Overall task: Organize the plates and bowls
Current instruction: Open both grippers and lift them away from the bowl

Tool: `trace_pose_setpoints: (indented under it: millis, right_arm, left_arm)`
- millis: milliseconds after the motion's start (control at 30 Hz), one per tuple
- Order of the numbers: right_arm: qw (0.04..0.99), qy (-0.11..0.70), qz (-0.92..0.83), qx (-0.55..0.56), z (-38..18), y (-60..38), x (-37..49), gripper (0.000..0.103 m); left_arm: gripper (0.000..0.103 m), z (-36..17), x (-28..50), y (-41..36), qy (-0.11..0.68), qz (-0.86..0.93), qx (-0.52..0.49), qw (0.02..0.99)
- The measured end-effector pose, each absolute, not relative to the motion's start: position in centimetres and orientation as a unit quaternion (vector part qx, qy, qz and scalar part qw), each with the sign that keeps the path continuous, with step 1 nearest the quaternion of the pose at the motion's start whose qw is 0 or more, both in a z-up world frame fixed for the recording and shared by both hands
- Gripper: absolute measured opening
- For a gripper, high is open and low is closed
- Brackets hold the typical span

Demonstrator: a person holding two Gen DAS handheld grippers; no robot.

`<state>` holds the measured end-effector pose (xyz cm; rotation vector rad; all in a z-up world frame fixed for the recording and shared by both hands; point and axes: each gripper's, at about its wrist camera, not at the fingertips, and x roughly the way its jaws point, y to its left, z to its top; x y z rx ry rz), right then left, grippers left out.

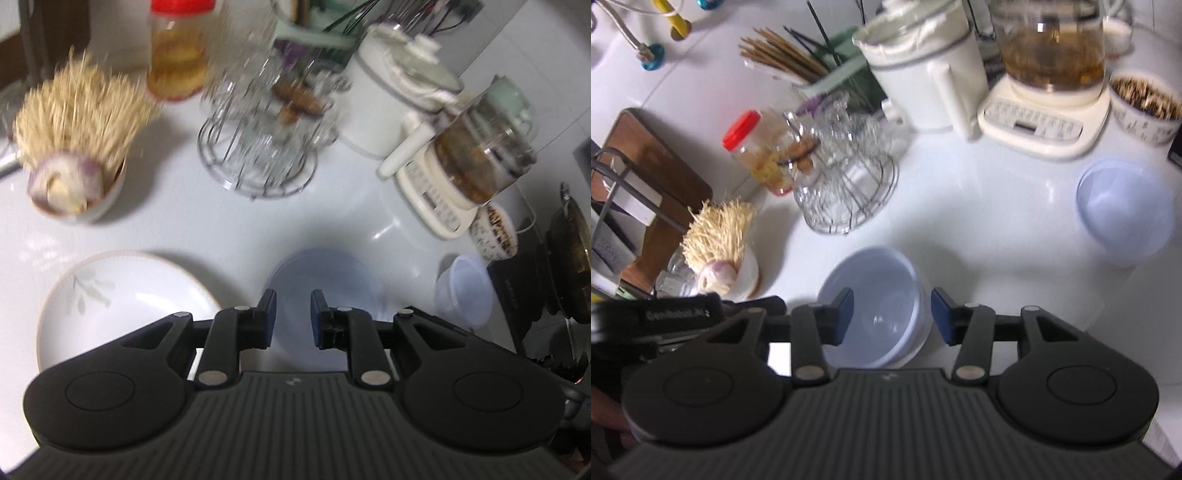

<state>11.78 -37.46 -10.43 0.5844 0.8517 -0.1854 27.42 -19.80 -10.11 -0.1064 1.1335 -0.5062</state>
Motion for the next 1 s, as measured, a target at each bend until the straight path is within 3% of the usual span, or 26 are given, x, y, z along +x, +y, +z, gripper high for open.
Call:
trace_pose_setpoints:
  millis: [300,1000]
  right_arm:
    - [0.900,0.351,-0.099,0.239,-6.9,-37.6,10.6,0.050]
    - [0.901,0.323,-0.147,0.248,-6.6,-40.2,7.7,0.050]
  left_arm:
    - [0.022,-6.4,26.4,-21.0,0.480,-0.268,-0.048,0.834]
    - [0.022,-6.6,23.9,-26.0,0.459,-0.304,0.003,0.835]
